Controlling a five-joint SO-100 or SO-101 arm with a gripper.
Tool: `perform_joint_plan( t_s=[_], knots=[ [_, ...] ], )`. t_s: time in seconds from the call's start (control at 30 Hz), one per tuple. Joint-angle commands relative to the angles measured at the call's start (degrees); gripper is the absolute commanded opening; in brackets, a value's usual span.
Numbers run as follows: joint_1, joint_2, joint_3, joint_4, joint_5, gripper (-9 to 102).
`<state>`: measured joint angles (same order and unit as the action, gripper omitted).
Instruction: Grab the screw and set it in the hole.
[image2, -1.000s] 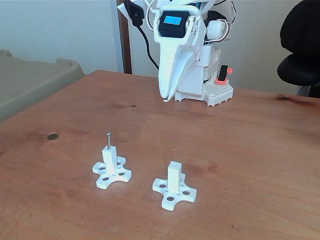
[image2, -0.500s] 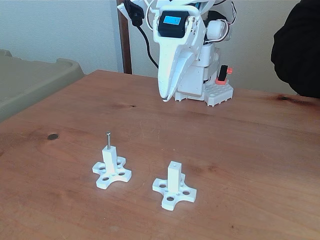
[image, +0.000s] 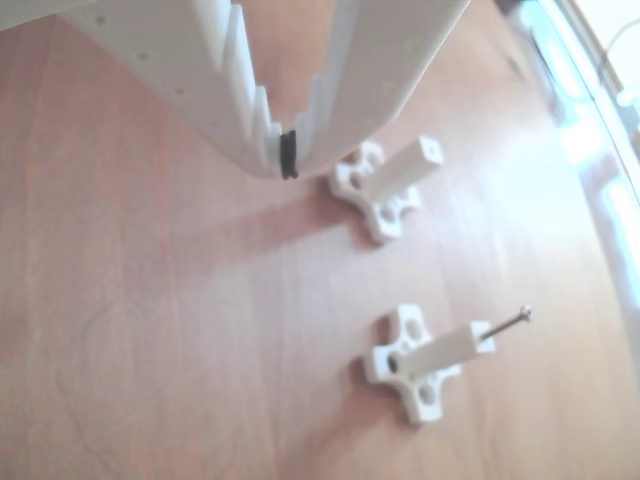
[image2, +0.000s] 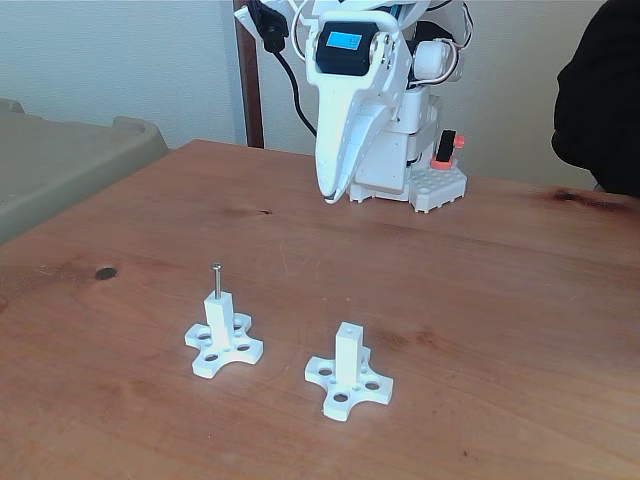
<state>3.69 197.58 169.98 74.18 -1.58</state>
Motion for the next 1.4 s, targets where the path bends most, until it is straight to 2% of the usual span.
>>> perform_joint_plan(
  t_s=[0.0,0.23,0.33,0.63,1.1,1.37],
  knots=[
    [-0.1,1.1,1.8,1.4,0.2,-4],
    [0.2,0.6,1.8,1.1,0.8,-4],
    [2.0,-3.3,0.4,-2.6,0.7,-4],
    [4.7,-21.9,-16.9,-6.8,-0.4,-4],
    [5.5,-49.6,-43.9,-2.5,3.2,-4],
    [5.0,-63.5,-53.0,-1.7,5.6,-4]
  ],
)
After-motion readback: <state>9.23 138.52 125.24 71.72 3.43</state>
